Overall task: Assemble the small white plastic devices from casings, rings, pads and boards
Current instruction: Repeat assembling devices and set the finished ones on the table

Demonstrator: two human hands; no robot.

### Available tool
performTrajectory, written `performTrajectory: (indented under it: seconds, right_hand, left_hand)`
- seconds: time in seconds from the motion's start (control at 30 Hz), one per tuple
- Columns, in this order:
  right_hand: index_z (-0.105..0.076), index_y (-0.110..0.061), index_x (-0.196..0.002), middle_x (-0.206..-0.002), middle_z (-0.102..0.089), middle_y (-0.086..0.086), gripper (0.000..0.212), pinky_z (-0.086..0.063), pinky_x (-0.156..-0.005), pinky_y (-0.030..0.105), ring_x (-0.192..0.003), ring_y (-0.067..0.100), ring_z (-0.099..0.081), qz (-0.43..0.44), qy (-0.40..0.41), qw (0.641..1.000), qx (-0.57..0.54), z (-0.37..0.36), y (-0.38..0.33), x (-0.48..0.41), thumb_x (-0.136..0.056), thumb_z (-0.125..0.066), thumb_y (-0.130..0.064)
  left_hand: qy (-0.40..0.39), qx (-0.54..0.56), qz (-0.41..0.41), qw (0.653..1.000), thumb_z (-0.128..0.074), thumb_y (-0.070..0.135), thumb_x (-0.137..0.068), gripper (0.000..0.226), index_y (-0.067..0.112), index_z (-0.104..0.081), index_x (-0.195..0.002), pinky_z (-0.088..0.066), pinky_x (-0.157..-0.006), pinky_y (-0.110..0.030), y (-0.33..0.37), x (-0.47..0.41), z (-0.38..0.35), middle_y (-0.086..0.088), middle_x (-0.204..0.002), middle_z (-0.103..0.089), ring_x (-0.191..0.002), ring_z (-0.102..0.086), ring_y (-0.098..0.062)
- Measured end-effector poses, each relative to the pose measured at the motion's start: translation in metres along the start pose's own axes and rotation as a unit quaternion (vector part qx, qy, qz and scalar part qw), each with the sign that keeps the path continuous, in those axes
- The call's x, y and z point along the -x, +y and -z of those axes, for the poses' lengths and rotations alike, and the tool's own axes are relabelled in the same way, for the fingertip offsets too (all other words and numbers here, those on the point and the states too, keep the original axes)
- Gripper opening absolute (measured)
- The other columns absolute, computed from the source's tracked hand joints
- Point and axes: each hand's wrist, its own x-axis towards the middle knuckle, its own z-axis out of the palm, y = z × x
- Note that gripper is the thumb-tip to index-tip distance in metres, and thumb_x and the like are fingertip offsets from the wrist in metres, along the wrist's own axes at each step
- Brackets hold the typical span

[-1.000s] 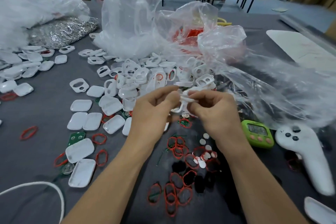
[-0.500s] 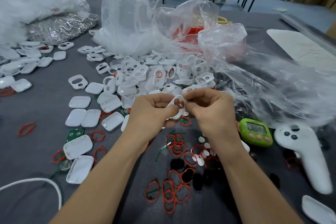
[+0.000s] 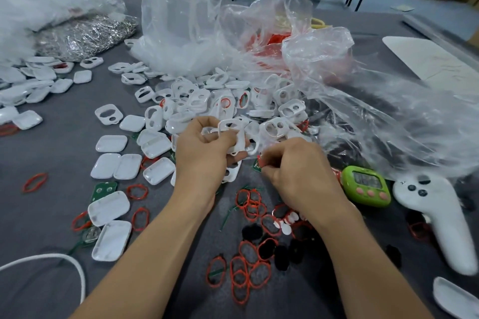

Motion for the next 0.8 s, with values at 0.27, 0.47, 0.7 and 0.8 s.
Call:
performTrajectory:
  seconds: [0.27, 0.47, 0.7, 0.8]
  right_hand:
    - [-0.079, -0.021, -0.08, -0.073, -0.076, 0.009, 0.03, -0.055, -0.055, 0.026, -0.058, 0.02, -0.07, -0.026, 0.015, 0.908, -0.417, 0.002, -0.003, -0.004, -0.096, -0.064, 0.0]
    - [-0.075, -0.019, -0.087, -0.058, -0.071, 0.005, 0.025, -0.051, -0.046, 0.023, -0.046, 0.015, -0.065, 0.007, 0.046, 0.899, -0.436, -0.004, -0.015, 0.002, -0.095, -0.064, 0.002]
    - [-0.071, -0.02, -0.075, -0.055, -0.07, 0.001, 0.019, -0.058, -0.05, 0.036, -0.047, 0.019, -0.068, -0.019, 0.138, 0.907, -0.397, -0.011, -0.024, 0.008, -0.091, -0.071, -0.009]
    - [-0.072, -0.021, -0.072, -0.058, -0.07, -0.001, 0.019, -0.061, -0.057, 0.043, -0.05, 0.017, -0.068, -0.026, 0.161, 0.92, -0.355, -0.012, -0.023, 0.008, -0.089, -0.073, -0.012]
  left_hand:
    - [-0.071, -0.026, 0.011, 0.997, -0.066, 0.013, -0.098, 0.02, 0.013, -0.078, -0.081, -0.042, -0.044, -0.018, 0.002, 0.007, -0.006, -0.008, -0.074, -0.075, -0.049, -0.058, -0.012]
    - [-0.011, -0.135, -0.1, 0.986, -0.077, 0.028, -0.088, 0.01, 0.035, -0.083, -0.086, -0.058, -0.073, -0.039, -0.002, 0.011, -0.006, 0.007, -0.086, -0.079, -0.078, -0.073, -0.015]
    - [0.028, -0.248, -0.239, 0.938, -0.053, 0.046, -0.102, 0.052, 0.026, -0.057, -0.055, -0.037, -0.047, -0.026, -0.006, 0.024, -0.011, 0.005, -0.047, -0.049, -0.045, -0.039, -0.007]
    - [-0.007, -0.293, -0.284, 0.913, -0.042, 0.044, -0.109, 0.059, 0.041, -0.045, -0.05, -0.025, -0.044, -0.008, -0.004, 0.029, -0.014, 0.02, -0.044, -0.041, -0.043, -0.039, 0.002]
